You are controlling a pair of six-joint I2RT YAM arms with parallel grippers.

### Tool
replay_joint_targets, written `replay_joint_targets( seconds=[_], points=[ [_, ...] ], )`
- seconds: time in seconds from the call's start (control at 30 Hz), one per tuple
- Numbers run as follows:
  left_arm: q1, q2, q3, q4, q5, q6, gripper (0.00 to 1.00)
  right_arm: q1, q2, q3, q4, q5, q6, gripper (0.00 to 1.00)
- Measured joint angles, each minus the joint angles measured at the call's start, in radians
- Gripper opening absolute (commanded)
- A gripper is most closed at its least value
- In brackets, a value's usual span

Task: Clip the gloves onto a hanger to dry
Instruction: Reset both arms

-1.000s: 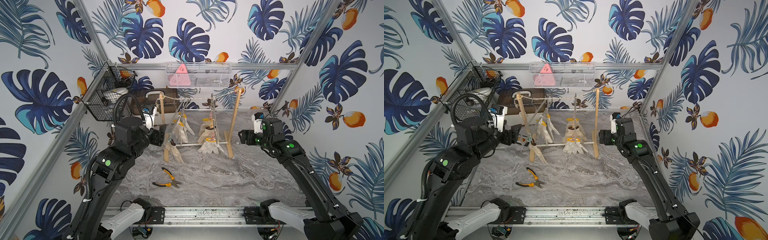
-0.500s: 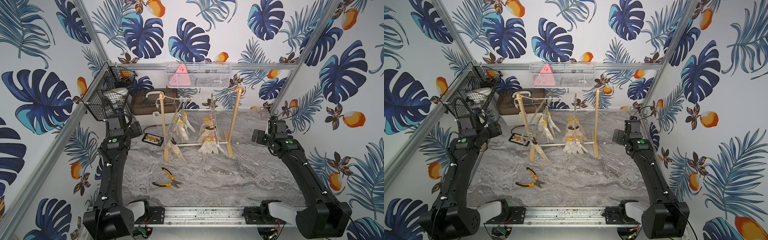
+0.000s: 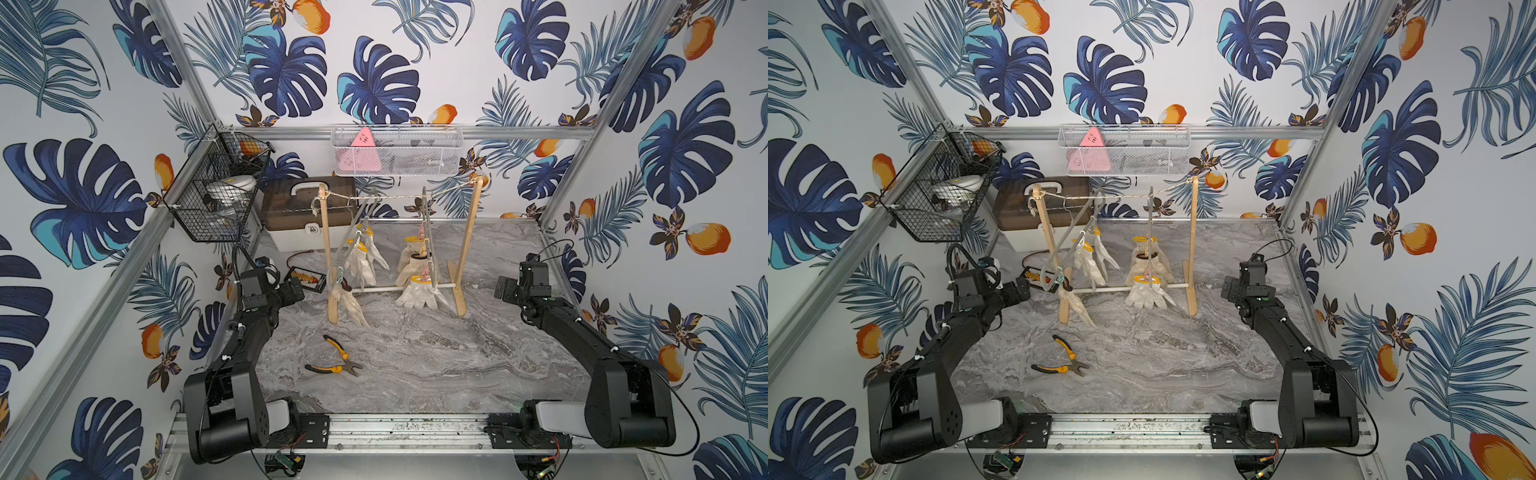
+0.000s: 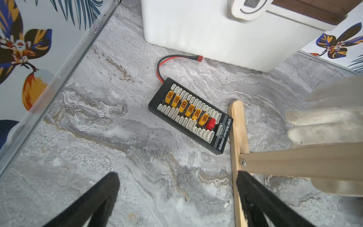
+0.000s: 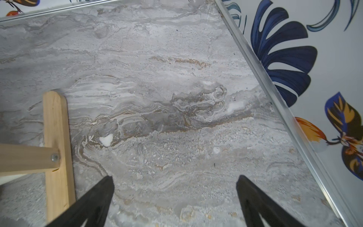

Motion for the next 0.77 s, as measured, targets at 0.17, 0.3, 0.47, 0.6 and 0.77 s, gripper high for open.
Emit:
replay_joint_targets(
  seconds=[0.17,0.3,0.47,0.6,0.77],
  points=[
    [-0.075,0.093,-0.079,0.217,0.0,0.015,0.99,0.0,0.085,-0.077,0.193,-0.029,-0.022,1.0],
    [-0.156,0.173,-0.078,0.311,-0.056,0.026,0.99,0.0,0.144,-0.132,0.376,-0.067,-0.026,1.0],
    [-0.172,0.212,-0.136,0.45,-0.095,0.017,0.99,-0.001,0.206,-0.153,0.526,-0.117,-0.045,1.0],
    [-0.175,0.234,-0.146,0.517,-0.09,0.01,0.99,-0.001,0.231,-0.187,0.589,-0.137,-0.05,1.0],
    [-0.171,0.241,-0.151,0.571,-0.067,0.006,0.99,-0.001,0.25,-0.173,0.632,-0.145,-0.052,1.0]
  ],
)
